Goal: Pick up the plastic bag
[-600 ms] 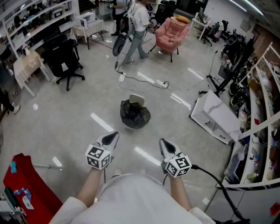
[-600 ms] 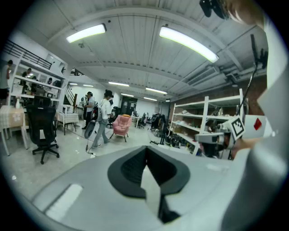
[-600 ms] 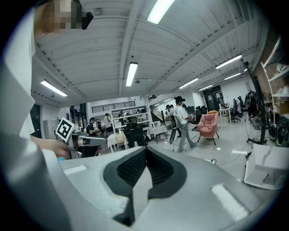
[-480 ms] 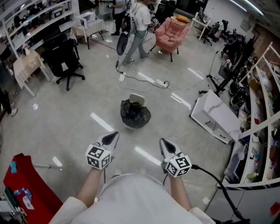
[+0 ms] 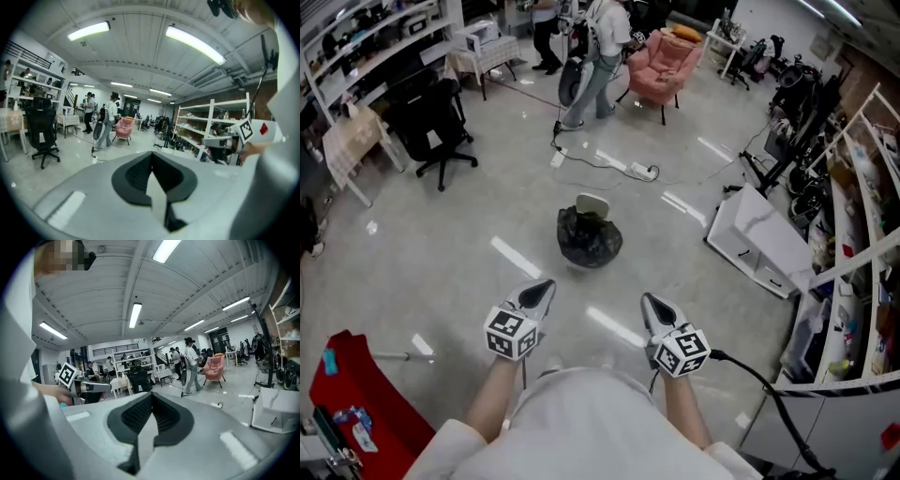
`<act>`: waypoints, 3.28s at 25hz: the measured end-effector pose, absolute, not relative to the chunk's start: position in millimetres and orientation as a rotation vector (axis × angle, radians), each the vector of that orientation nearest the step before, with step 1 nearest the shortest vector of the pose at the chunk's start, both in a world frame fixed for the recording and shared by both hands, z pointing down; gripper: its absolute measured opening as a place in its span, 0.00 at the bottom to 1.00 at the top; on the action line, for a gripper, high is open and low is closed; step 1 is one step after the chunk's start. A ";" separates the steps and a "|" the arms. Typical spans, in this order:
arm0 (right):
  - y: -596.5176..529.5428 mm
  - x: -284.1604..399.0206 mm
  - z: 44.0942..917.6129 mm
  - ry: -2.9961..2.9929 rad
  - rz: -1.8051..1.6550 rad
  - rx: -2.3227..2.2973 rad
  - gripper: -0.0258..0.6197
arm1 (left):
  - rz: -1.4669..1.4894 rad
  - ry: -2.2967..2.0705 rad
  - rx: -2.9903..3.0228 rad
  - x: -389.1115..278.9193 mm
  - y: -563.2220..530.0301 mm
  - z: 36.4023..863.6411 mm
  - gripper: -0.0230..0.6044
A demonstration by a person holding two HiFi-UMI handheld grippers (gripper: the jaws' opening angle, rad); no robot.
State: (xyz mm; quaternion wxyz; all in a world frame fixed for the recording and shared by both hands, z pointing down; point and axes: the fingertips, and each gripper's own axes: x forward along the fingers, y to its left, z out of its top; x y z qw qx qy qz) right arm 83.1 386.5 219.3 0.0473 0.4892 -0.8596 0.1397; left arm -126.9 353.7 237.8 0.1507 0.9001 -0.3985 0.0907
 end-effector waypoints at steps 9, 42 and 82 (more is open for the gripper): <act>390.0 59.5 227.0 -2.612 0.451 1.516 0.04 | 0.279 -1.106 2.603 -150.4 358.4 242.1 0.04; 323.1 14.1 261.2 -2.606 0.509 1.498 0.04 | 0.346 -1.100 2.559 -205.9 303.6 277.8 0.04; 39.3 162.5 320.1 -2.565 0.653 1.328 0.04 | 0.595 -1.141 2.458 -68.0 36.9 324.8 0.04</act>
